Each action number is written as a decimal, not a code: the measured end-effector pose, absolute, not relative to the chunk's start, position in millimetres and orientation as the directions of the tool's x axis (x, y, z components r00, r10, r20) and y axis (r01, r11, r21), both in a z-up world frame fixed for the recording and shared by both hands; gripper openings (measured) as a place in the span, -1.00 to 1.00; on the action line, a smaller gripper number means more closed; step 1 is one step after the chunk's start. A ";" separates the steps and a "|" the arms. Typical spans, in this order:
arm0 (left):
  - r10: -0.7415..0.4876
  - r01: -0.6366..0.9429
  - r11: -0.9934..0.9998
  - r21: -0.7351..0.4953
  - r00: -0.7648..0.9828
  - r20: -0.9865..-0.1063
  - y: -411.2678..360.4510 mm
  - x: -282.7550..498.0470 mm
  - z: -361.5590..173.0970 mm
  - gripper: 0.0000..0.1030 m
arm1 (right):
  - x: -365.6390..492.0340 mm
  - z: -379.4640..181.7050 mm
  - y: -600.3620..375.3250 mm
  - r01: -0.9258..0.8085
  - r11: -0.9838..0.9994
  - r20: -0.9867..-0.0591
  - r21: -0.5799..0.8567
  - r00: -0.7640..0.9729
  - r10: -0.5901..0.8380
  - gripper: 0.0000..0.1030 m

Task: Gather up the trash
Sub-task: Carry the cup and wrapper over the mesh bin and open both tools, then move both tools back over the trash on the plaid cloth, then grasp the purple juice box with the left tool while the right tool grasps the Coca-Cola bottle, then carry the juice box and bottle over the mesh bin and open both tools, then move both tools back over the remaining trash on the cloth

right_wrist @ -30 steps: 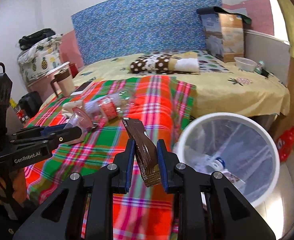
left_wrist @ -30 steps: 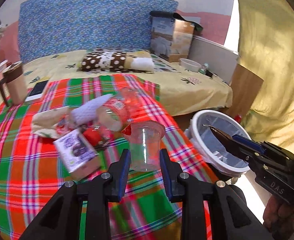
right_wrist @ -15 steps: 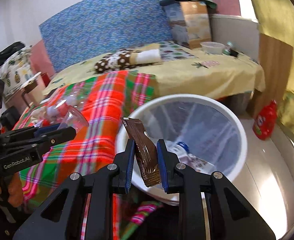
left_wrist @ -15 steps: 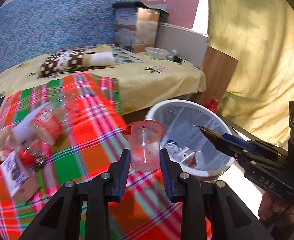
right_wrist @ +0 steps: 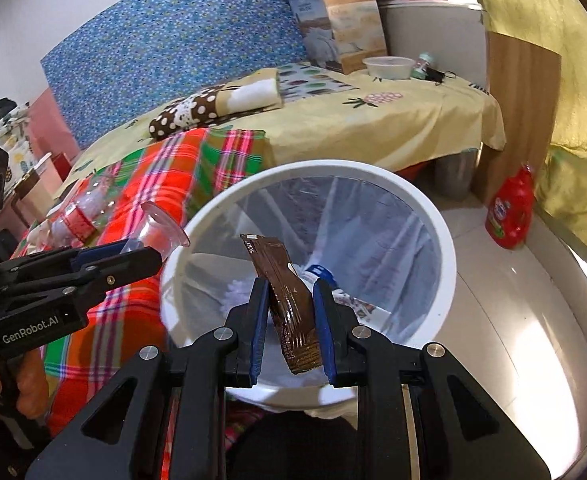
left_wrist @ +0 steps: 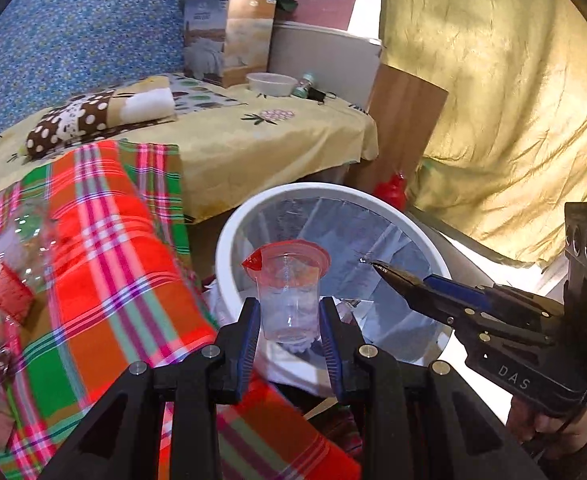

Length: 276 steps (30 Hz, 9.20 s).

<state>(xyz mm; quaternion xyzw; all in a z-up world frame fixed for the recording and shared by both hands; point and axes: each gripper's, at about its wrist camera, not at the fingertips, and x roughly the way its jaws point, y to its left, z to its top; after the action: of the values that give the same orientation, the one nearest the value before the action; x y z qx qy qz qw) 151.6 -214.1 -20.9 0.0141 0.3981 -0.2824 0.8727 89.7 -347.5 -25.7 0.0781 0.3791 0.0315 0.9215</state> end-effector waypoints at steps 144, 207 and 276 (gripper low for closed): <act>-0.049 -0.163 0.960 -0.226 0.699 -0.714 111.6 110.8 -38.0 0.10 | 187.6 0.2 -109.7 -0.368 0.927 -0.715 0.077 0.627 0.308 0.26; -0.357 0.314 0.931 -0.186 0.676 -0.645 -111.3 123.0 12.0 0.08 | 96.2 5.5 -293.5 -0.005 0.976 -0.671 0.219 0.726 0.154 0.23; -0.367 0.309 0.928 -0.209 0.658 -0.657 -108.1 103.1 0.0 0.13 | 78.6 2.5 -285.0 -0.104 0.963 -0.649 0.250 0.720 0.246 0.25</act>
<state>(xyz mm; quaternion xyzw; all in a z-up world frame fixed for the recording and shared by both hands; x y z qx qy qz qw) 103.1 -108.1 0.0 -0.0393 0.3693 -0.1859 0.9097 78.6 -285.0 2.5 0.0982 0.3619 0.0947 0.9222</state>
